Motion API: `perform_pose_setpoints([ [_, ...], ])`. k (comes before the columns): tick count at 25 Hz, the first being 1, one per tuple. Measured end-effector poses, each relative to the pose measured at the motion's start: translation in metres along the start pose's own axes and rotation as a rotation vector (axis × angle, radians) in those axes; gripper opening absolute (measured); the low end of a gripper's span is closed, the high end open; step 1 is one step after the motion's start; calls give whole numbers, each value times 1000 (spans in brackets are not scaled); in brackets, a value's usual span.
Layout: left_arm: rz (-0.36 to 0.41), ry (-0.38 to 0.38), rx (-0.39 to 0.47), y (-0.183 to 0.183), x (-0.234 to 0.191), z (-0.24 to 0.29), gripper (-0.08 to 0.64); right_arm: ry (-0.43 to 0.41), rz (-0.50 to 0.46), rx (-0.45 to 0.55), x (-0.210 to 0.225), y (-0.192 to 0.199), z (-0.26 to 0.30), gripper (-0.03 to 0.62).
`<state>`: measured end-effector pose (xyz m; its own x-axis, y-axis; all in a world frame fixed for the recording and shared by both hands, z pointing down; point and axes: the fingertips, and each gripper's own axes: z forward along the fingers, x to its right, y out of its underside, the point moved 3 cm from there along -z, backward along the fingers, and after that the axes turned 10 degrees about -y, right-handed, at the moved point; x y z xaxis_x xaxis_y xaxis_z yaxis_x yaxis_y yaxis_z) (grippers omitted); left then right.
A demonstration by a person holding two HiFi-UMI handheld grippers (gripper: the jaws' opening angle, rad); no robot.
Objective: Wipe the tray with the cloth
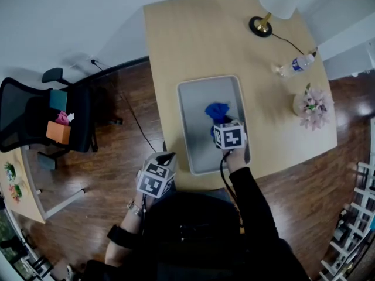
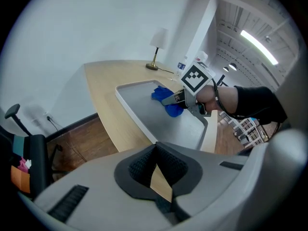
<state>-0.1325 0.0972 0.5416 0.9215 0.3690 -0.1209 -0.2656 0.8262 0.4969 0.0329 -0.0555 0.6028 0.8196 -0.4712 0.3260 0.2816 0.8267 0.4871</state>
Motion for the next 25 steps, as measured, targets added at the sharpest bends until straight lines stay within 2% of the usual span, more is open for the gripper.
perform_pose_setpoints([
  [6,-12,-2,0,5,-4,-3,3,-113,-32,2,-60,0,23,133],
  [9,-18,-14,3,7,-7,-5,3,-144,-58,-20,-87,3,35,134],
  [13,-34,-16,8,8,-10,-9,3,-174,-20,-12,-104,5,43,133],
  [20,-40,-3,14,6,-7,-13,3,-237,48,24,-102,1,36,133],
  [25,-29,9,15,4,2,-9,3,-142,46,67,-54,3,-4,133],
])
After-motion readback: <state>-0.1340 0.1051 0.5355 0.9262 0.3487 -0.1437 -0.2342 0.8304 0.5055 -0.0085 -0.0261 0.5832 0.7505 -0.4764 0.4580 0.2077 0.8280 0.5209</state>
